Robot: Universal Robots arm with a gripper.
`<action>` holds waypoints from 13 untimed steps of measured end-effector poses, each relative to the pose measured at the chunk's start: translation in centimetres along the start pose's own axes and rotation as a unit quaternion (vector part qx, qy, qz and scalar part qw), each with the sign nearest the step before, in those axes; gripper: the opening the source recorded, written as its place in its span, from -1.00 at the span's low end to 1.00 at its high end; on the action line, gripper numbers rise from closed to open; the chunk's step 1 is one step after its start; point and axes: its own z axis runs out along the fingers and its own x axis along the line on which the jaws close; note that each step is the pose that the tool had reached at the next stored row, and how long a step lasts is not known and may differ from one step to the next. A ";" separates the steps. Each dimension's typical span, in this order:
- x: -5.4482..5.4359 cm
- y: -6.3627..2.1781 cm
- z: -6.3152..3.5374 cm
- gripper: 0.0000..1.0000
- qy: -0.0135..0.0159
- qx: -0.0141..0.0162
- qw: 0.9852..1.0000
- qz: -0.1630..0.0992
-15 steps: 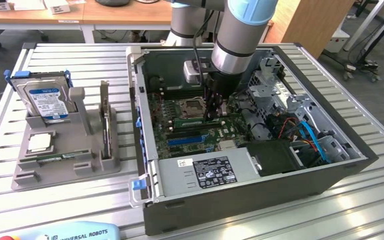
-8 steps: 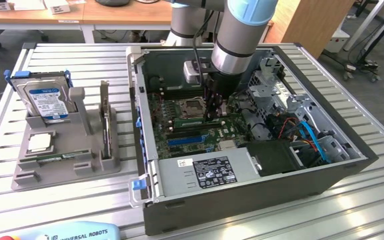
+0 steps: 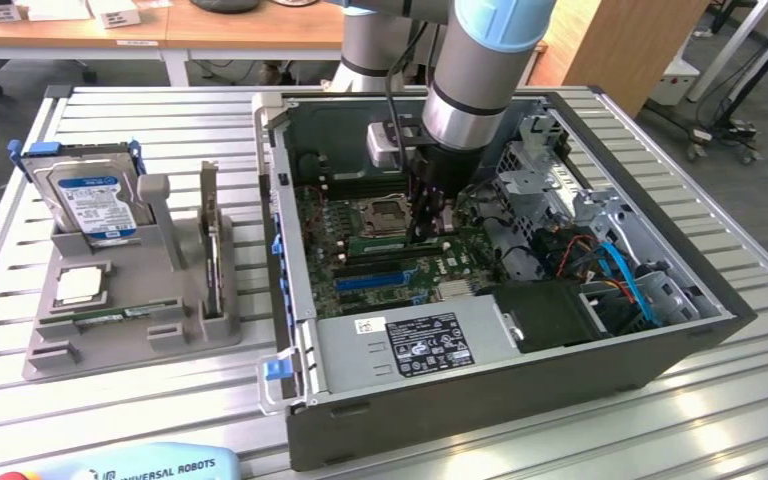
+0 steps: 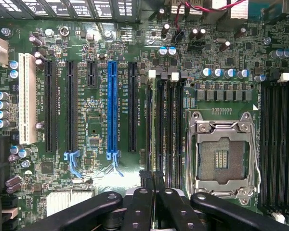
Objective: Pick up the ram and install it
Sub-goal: 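Insert the ram into the slot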
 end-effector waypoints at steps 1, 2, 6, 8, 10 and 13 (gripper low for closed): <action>0.0 0.00 0.01 -0.76 0.000 0.000 1.000 0.000; 0.0 0.00 0.01 -0.76 0.000 0.000 1.000 0.000; 0.0 0.01 0.04 -0.76 0.000 0.000 1.000 0.000; 0.0 0.01 0.08 -0.76 0.000 0.000 1.000 0.000; 0.0 0.01 0.08 -0.76 0.000 0.000 1.000 0.000; 0.0 0.01 0.09 -0.76 0.000 0.000 1.000 0.000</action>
